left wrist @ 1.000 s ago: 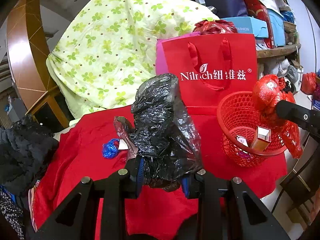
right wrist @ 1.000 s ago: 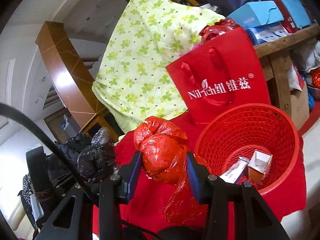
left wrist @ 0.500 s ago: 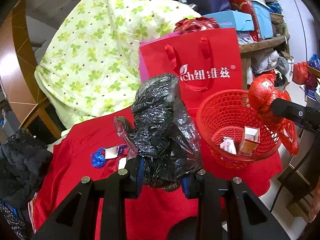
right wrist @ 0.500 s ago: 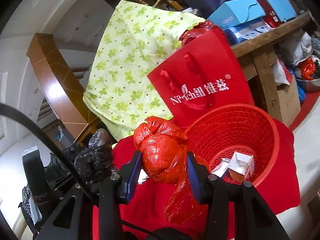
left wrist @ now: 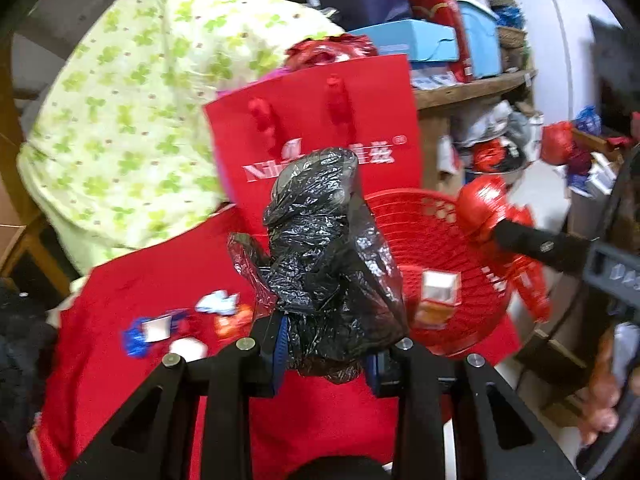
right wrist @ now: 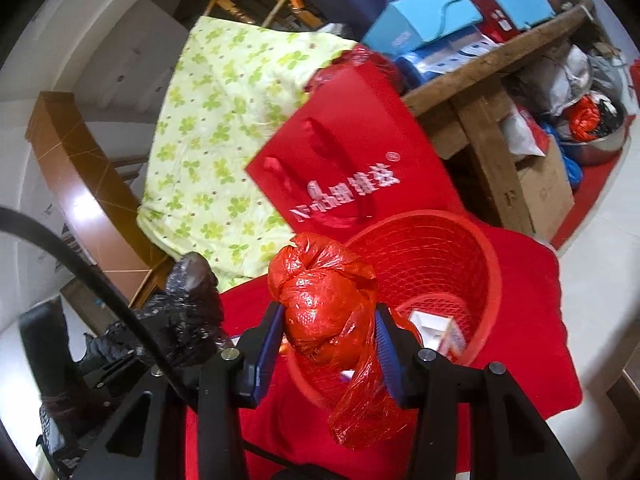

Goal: Collect trash
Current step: 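Carry both plastic bags over the red mesh basket and open both tools, then bring both open tools back over the remaining trash on the cloth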

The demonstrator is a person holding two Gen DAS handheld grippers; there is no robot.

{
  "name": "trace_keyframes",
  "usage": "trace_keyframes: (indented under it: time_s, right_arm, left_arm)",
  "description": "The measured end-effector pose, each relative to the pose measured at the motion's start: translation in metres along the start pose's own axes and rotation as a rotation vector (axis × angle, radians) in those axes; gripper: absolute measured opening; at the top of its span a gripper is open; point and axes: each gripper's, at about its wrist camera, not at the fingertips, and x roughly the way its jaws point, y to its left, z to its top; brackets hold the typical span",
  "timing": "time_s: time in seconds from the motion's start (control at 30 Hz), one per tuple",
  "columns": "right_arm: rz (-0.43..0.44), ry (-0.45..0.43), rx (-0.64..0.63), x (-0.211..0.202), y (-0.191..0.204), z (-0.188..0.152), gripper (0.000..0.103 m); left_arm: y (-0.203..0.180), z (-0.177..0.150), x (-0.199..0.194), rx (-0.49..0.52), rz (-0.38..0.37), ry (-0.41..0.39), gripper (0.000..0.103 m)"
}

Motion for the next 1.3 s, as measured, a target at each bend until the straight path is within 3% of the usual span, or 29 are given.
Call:
trace_keyframes:
  time_s: [0.1,0.13,0.17,0.23,0.4,0.67,0.83,1.03,1.3]
  right_arm:
    - [-0.025,0.014,0.026,0.010,-0.013,0.003,0.049]
    - [-0.035,0.018,0.032,0.013,-0.017,0.005,0.051]
    - [-0.041,0.021,0.046,0.017,-0.020,0.006,0.052]
    - [-0.037,0.028,0.073,0.023,-0.026,0.007,0.071]
    - [-0.041,0.022,0.057,0.024,-0.022,0.003,0.073]
    - [0.019,0.022,-0.048,0.023,0.030,-0.008,0.073]
    - [0.084,0.062,-0.139,0.037,0.080,-0.022,0.073]
    - [0.146,0.191,-0.211,0.076,0.132,-0.056,0.073]
    - [0.170,0.344,-0.276,0.117,0.176,-0.108,0.073]
  left_arm:
    - [-0.002,0.007,0.014,-0.013,-0.098,0.003,0.035]
    - [-0.001,0.010,0.022,-0.022,-0.126,0.007,0.041]
    - [-0.002,0.010,0.026,-0.023,-0.146,0.009,0.054]
    - [0.000,0.010,0.040,-0.035,-0.185,0.024,0.070]
    - [0.020,-0.005,0.048,-0.101,-0.186,0.058,0.070]
    - [0.084,-0.075,0.025,-0.171,-0.050,0.101,0.070]
    - [0.154,-0.132,0.007,-0.301,0.081,0.144,0.070]
    - [0.220,-0.190,-0.014,-0.405,0.245,0.167,0.070]
    - [0.252,-0.245,-0.013,-0.476,0.302,0.231,0.070]
